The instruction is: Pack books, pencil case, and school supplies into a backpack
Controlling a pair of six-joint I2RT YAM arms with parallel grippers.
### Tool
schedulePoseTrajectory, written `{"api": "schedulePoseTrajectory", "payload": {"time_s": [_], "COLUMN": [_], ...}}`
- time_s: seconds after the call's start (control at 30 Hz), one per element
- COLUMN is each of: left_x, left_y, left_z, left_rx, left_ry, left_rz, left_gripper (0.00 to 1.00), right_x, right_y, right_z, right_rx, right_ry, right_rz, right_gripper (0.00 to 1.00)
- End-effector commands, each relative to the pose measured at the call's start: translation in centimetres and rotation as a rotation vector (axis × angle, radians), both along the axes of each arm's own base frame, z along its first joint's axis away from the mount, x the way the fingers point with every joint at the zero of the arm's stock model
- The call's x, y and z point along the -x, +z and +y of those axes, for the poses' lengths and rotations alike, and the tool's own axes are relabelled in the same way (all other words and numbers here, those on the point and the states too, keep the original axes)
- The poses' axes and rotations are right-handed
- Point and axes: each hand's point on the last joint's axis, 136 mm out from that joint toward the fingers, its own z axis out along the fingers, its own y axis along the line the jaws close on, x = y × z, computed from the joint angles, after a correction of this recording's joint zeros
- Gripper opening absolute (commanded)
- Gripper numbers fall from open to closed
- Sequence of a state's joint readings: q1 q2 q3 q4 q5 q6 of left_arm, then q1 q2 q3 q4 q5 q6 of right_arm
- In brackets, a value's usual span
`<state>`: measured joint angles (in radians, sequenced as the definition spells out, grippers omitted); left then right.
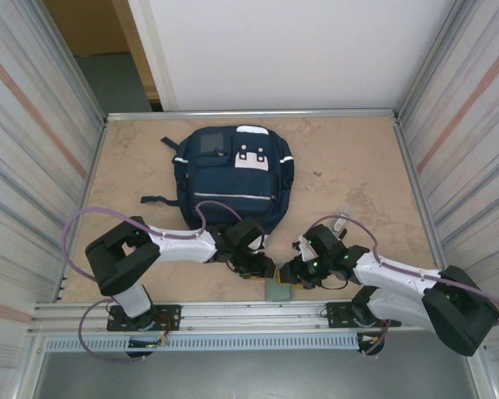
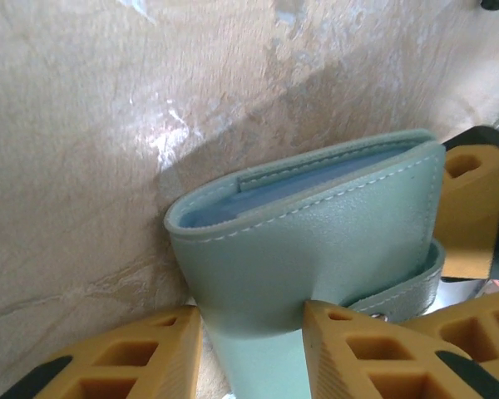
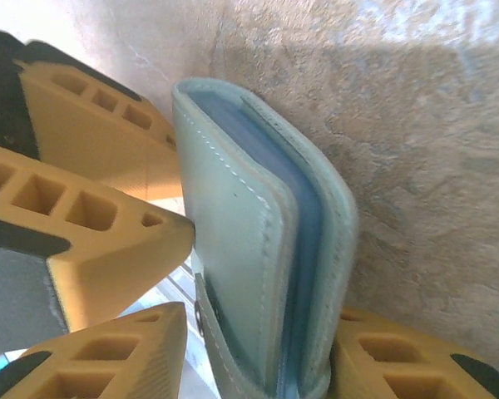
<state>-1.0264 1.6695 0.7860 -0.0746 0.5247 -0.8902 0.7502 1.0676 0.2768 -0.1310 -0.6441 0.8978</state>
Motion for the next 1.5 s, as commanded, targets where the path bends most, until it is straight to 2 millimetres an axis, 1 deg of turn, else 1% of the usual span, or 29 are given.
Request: {"api": "schedulePoseTrajectory", "payload": {"time_s": [0.0,0.1,0.2,0.23,0.3,0.4,0.43,0.5,0.57,0.63,0.7,0.73,0.8,0.87,0.93,0.97,1.0,1.07,1.13,1.2,1.33,1.47], "left_x": [-0.5,-1.0,-1.2,-1.1,-1.2,-2.1,-2.5,-3.2,-4.2,-5.6,-8.2,-9.6,-11.8,-14.1,-15.2,-15.7,-16.1,-17.0,-17.8,-18.6,-19.7,-20.6], "left_y": [1.4,1.6,1.7,1.9,2.7,5.8,7.4,10.6,13.7,16.0,16.9,17.0,16.9,15.6,14.0,13.3,13.0,12.7,12.5,12.0,10.0,9.0], "left_z": [-0.5,-0.7,-0.6,-0.6,-0.4,0.3,0.7,1.3,2.3,3.5,5.7,7.0,9.4,13.1,15.9,17.1,17.7,18.7,18.9,18.9,19.4,19.3], "left_rx": [0.067,0.09,0.096,0.099,0.116,0.162,0.179,0.201,0.184,0.147,0.035,-0.011,-0.05,-0.12,-0.148,-0.143,-0.132,-0.123,-0.134,-0.152,-0.213,-0.235], "left_ry": [-0.017,-0.004,0.006,0.006,-0.009,-0.058,-0.073,-0.11,-0.141,-0.147,-0.07,-0.014,0.101,0.281,0.429,0.502,0.55,0.619,0.637,0.643,0.68,0.716], "left_rz": [-0.033,-0.052,-0.049,-0.05,-0.065,-0.135,-0.179,-0.309,-0.47,-0.62,-0.73,-0.739,-0.689,-0.576,-0.451,-0.395,-0.37,-0.36,-0.379,-0.369,-0.289,-0.275], "left_gripper": [0.38,0.38,0.38,0.38,0.4,0.43,0.44,0.46,0.49,0.52,0.55,0.55,0.56,0.58,0.59,0.61,0.62,0.64,0.68,0.68,0.68,0.68], "right_x": [-1.4,-1.9,-2.4,-2.6,-2.6,-2.8,-2.9,-3.5,-4.4,-5.4,-6.6,-7.1,-7.8,-8.5,-9.0,-9.1,-9.1,-9.1,-9.1,-9.2,-9.4,-9.4], "right_y": [1.1,1.7,2.1,2.3,2.8,3.6,4.0,4.7,5.4,5.8,6.2,6.6,7.3,8.1,8.8,9.1,9.2,8.8,8.5,8.3,8.3,8.4], "right_z": [1.6,2.7,3.3,3.4,3.7,3.5,3.3,2.6,1.9,1.0,0.0,-0.6,-1.5,-2.5,-3.1,-3.3,-3.5,-3.6,-3.4,-3.2,-2.7,-2.6], "right_rx": [-0.036,-0.057,-0.061,-0.067,-0.074,-0.045,-0.032,-0.005,0.006,0.026,0.038,0.037,0.03,0.028,0.02,0.017,0.015,0.018,0.002,-0.009,-0.019,-0.013], "right_ry": [0.027,0.056,0.055,0.056,0.073,0.109,0.116,0.112,0.092,0.057,0.014,-0.006,-0.038,-0.069,-0.091,-0.101,-0.107,-0.115,-0.119,-0.122,-0.105,-0.093], "right_rz": [-0.081,-0.1,-0.118,-0.124,-0.136,-0.157,-0.164,-0.182,-0.197,-0.206,-0.214,-0.217,-0.226,-0.244,-0.267,-0.275,-0.278,-0.271,-0.269,-0.265,-0.261,-0.276], "right_gripper": [0.4,0.38,0.3,0.26,0.22,0.19,0.18,0.16,0.15,0.12,0.12,0.12,0.11,0.11,0.12,0.12,0.12,0.12,0.12,0.12,0.11,0.11]}}
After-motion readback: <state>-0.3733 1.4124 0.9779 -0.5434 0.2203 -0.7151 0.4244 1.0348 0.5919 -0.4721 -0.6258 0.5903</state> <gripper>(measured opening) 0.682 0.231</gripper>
